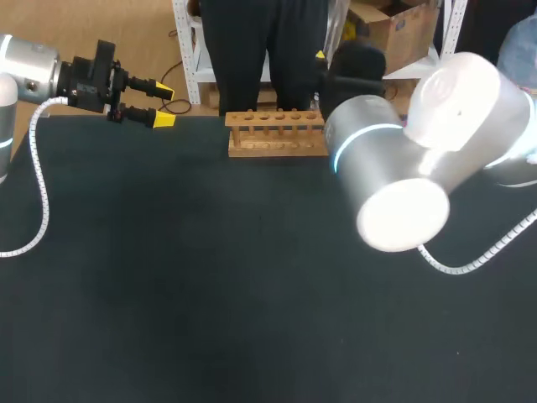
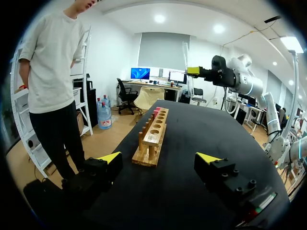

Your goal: Grasp the test tube, adjust it, and insert it.

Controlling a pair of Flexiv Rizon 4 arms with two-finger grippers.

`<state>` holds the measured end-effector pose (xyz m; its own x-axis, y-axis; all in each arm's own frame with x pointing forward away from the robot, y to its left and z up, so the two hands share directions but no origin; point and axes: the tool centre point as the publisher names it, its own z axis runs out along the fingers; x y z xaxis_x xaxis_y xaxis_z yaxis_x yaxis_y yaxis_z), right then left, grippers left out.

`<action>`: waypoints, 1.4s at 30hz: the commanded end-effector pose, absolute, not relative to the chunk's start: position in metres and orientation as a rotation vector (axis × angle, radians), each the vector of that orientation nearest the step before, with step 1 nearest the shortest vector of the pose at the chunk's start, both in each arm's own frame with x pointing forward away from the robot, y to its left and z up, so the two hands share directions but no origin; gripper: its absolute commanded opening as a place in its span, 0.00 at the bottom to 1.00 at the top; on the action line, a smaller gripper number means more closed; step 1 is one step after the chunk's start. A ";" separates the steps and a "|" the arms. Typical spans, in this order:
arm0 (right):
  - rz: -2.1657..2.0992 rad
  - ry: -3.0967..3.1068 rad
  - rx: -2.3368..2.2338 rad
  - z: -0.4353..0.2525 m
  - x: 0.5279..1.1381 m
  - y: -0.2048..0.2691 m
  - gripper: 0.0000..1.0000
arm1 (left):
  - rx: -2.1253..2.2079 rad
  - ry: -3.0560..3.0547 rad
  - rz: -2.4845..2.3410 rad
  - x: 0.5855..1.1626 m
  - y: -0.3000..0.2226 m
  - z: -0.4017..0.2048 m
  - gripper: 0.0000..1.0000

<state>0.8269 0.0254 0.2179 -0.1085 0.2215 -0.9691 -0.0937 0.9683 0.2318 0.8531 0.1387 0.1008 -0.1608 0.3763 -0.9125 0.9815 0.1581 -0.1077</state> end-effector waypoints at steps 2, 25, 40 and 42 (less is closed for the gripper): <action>0.279 1.537 0.075 0.216 0.831 0.026 0.00 | 1.315 1.665 -0.984 0.850 0.138 0.101 1.00; 0.226 1.423 -0.016 0.179 0.884 0.049 0.00 | 1.315 1.665 -0.984 0.850 0.138 0.101 1.00; 0.169 1.455 -0.034 0.161 0.903 0.038 0.00 | 1.315 1.665 -0.984 0.850 0.138 0.101 1.00; 0.166 1.462 -0.033 0.160 0.902 0.035 0.00 | 1.315 1.665 -0.984 0.850 0.138 0.101 1.00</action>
<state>0.9026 0.0409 0.1593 0.1015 0.0912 -0.9906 -0.0309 0.9956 0.0885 0.8531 0.1387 0.1008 -0.1608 0.3763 -0.9125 0.9815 0.1581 -0.1077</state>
